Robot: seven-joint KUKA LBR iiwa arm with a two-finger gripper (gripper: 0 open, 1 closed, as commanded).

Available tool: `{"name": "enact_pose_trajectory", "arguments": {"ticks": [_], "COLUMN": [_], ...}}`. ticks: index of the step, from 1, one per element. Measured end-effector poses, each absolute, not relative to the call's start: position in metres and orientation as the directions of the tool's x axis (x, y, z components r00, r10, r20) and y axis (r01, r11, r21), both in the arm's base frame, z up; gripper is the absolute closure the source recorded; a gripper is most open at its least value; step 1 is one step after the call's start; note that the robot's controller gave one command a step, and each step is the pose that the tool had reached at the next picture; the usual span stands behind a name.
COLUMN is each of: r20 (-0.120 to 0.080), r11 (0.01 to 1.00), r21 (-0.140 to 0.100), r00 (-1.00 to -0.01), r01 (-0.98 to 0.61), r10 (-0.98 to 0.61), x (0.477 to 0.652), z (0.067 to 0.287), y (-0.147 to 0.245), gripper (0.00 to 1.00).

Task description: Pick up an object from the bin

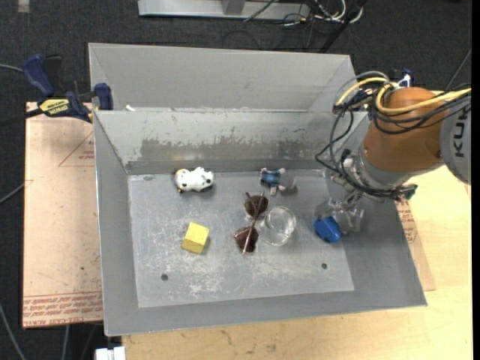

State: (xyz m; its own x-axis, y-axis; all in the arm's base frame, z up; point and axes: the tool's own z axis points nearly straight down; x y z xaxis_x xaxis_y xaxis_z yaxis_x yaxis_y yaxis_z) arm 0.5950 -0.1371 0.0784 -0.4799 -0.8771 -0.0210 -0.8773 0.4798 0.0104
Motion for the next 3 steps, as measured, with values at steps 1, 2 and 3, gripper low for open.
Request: {"name": "enact_pose_trajectory", "arguments": {"ticks": [1,2,3], "r20": [-0.018,-0.007,-0.006], "r11": [0.446,0.466,0.511], "r21": [0.011,0.005,-0.003], "r00": [-0.446,-0.466,-0.511], "r01": [-0.895,-0.885,-0.859], "r10": [-0.895,-0.885,-0.859], "x": [0.594,0.593,0.595], "z": [0.082,0.096,0.105], "y": [-0.136,-0.14,-0.142], "gripper": [1.0,1.0,1.0]}}
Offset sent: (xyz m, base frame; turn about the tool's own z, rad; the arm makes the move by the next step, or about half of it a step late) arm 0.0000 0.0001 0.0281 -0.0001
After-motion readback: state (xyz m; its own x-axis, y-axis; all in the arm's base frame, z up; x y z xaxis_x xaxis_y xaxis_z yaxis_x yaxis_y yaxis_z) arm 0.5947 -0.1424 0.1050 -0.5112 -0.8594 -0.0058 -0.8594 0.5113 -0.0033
